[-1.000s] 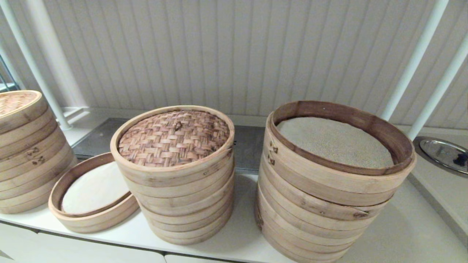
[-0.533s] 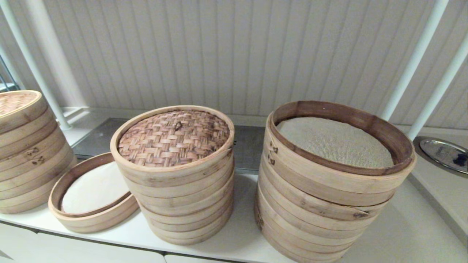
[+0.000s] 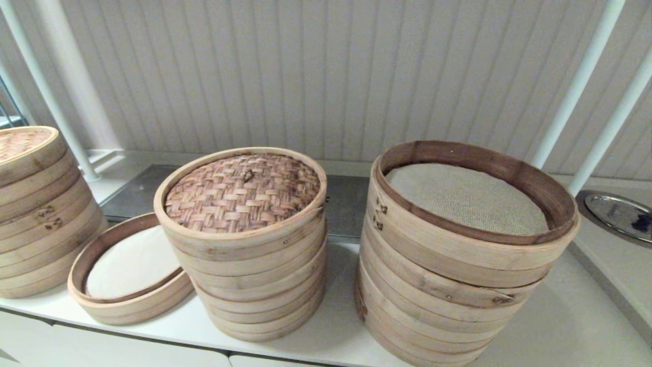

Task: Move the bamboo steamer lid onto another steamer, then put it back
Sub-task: Pick up the steamer

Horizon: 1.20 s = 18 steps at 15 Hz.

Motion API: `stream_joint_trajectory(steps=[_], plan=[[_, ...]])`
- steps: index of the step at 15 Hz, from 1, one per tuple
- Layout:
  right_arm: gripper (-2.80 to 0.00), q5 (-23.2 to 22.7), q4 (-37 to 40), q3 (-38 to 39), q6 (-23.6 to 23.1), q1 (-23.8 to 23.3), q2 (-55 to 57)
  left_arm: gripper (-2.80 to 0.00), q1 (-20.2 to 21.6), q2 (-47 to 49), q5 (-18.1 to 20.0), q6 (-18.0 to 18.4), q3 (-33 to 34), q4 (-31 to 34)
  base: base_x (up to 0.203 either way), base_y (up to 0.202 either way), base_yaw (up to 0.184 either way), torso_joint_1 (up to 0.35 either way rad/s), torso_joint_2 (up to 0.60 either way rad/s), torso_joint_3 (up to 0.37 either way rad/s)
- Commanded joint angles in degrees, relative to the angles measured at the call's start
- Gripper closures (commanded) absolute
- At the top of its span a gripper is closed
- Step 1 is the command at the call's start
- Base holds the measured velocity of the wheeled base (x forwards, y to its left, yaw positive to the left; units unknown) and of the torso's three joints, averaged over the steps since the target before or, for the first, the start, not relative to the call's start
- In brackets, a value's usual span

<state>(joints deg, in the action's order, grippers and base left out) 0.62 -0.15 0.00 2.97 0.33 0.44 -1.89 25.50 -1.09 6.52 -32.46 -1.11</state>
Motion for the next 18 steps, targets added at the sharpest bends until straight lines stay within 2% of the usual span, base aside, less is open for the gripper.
stream_joint_trajectory(steps=[1, 5, 8, 11, 14, 18], plan=[[0.0, 0.0, 0.0, 0.1, 0.0, 0.0, 0.0, 0.0, -0.9, 10.7, -0.5, 0.0, -8.6, 1.3, 0.0, 0.0, 0.0, 0.0, 0.0, 0.0], [0.0, 0.0, 0.0, 0.1, 0.0, 0.0, 0.0, 0.0, -4.3, 21.7, -0.5, -2.7, -26.0, 14.4, 0.0, 0.0, 0.0, 0.0, 0.0, 0.0], [0.0, 0.0, 0.0, 0.1, 0.0, 0.0, 0.0, 0.0, -8.6, 29.8, -2.5, -3.6, -32.0, 17.6, 0.0, 0.0, 0.0, 0.0, 0.0, 0.0], [0.0, 0.0, 0.0, 0.1, 0.0, 0.0, 0.0, 0.0, -9.6, 34.4, -2.9, -4.2, -32.4, 17.3, 0.0, 0.0, 0.0, 0.0, 0.0, 0.0], [0.0, 0.0, 0.0, 0.1, 0.0, 0.0, 0.0, 0.0, -9.6, 37.9, -2.5, -4.1, -30.8, 11.7, 0.0, 0.0, 0.0, 0.0, 0.0, 0.0], [0.0, 0.0, 0.0, 0.1, 0.0, 0.0, 0.0, 0.0, -10.1, 42.5, -2.4, -4.0, -32.0, 9.9, 0.0, 0.0, 0.0, 0.0, 0.0, 0.0]])
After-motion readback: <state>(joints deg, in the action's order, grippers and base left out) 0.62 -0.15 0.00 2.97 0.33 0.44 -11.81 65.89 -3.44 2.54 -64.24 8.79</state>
